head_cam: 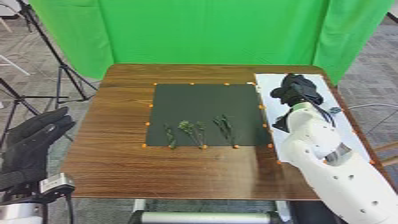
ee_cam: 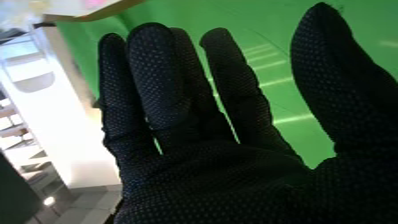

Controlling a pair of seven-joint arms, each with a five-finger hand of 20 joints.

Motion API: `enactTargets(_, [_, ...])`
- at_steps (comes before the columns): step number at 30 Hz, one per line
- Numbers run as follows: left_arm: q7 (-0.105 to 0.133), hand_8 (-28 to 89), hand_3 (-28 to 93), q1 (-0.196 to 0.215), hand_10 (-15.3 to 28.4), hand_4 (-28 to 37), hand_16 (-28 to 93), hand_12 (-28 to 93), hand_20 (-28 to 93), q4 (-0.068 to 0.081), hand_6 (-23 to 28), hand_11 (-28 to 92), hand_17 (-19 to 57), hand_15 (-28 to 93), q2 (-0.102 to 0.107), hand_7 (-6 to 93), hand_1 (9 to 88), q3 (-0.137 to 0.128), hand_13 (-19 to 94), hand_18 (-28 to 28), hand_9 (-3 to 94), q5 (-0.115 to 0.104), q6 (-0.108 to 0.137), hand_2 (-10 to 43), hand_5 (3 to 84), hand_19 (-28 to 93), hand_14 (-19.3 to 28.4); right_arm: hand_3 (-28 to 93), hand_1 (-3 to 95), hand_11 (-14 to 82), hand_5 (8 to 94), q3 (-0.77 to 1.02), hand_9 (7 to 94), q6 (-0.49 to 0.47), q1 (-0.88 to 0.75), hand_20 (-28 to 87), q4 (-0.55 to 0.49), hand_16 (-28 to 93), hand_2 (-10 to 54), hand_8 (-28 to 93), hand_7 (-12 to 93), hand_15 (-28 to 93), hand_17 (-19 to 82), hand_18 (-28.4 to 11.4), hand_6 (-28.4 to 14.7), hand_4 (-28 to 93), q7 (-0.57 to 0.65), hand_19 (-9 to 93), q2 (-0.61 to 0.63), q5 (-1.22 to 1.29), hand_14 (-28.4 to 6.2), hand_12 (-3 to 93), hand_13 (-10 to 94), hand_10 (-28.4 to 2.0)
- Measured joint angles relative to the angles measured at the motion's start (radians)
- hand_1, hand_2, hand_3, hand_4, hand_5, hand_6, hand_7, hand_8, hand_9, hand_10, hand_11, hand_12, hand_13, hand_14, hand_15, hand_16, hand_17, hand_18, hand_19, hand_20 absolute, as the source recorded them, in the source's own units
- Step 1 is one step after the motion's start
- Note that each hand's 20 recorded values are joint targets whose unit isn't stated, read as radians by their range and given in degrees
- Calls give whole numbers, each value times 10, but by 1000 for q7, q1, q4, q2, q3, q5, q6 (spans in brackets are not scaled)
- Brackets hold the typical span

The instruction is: Arrange flowers

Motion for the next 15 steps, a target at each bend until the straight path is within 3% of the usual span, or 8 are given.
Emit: enactTargets(15, [9, -126, 807, -21, 193, -163, -166, 98, 85, 1, 117, 441, -119, 650, 13, 236, 293, 13, 196, 203, 326, -4, 3, 21, 418, 549, 238, 838, 349, 294, 501, -5, 459, -140, 33, -43, 135, 117, -62, -131, 229, 841, 279, -218, -109, -238, 26, 867, 49, 19, -139, 168, 592, -232])
